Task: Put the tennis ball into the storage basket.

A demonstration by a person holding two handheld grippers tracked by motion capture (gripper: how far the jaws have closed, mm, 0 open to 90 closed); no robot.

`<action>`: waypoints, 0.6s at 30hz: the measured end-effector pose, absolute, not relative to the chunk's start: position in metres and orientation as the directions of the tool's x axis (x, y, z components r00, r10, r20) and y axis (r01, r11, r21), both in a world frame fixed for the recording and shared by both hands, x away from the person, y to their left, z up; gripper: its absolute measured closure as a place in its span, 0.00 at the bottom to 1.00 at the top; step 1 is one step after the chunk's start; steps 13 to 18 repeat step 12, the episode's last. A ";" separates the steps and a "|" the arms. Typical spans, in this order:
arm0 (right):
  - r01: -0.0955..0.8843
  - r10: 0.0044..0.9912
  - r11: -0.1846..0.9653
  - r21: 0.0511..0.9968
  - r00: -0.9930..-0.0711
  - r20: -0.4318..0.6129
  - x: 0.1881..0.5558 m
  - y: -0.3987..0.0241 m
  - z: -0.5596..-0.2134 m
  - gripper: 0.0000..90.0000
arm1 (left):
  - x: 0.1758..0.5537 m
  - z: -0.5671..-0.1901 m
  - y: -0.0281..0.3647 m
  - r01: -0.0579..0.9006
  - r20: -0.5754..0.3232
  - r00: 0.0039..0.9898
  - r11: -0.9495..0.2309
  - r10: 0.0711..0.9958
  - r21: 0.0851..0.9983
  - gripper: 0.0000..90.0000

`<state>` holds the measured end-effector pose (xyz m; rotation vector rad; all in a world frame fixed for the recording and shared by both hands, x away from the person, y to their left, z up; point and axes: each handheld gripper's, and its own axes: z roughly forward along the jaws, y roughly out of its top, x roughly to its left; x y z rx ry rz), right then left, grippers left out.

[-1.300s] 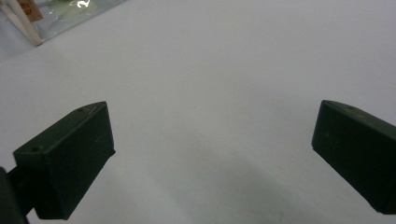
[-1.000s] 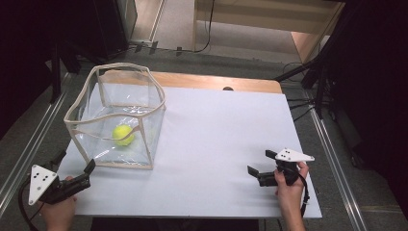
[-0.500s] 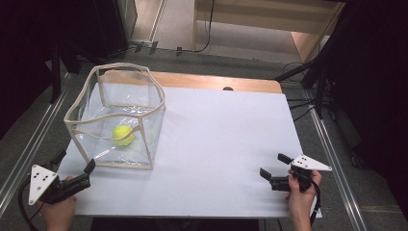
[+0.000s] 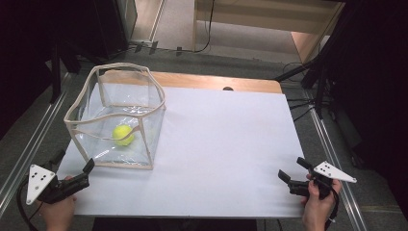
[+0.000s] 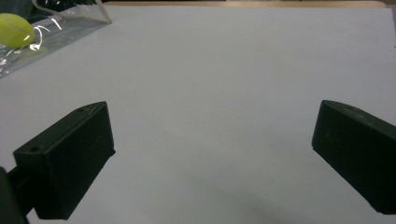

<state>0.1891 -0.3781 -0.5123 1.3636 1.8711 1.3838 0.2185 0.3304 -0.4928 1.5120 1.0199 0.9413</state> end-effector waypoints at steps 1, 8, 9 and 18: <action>0.449 0.890 0.015 0.893 -0.413 0.193 0.188 -0.379 -0.513 0.00 | 0.218 -0.493 0.330 0.129 0.056 0.331 -0.103 0.942 0.986 0.08; 0.441 0.884 0.017 0.897 -0.425 0.192 0.190 -0.382 -0.517 0.00 | 0.217 -0.493 0.331 0.122 0.052 0.334 -0.098 0.941 0.988 0.08; 0.440 0.885 0.018 0.898 -0.425 0.191 0.190 -0.382 -0.517 0.00 | 0.217 -0.493 0.331 0.123 0.053 0.333 -0.099 0.941 0.987 0.08; 0.455 0.883 0.012 0.890 -0.423 0.204 0.192 -0.381 -0.518 0.00 | 0.217 -0.493 0.330 0.123 0.061 0.331 -0.107 0.942 0.987 0.08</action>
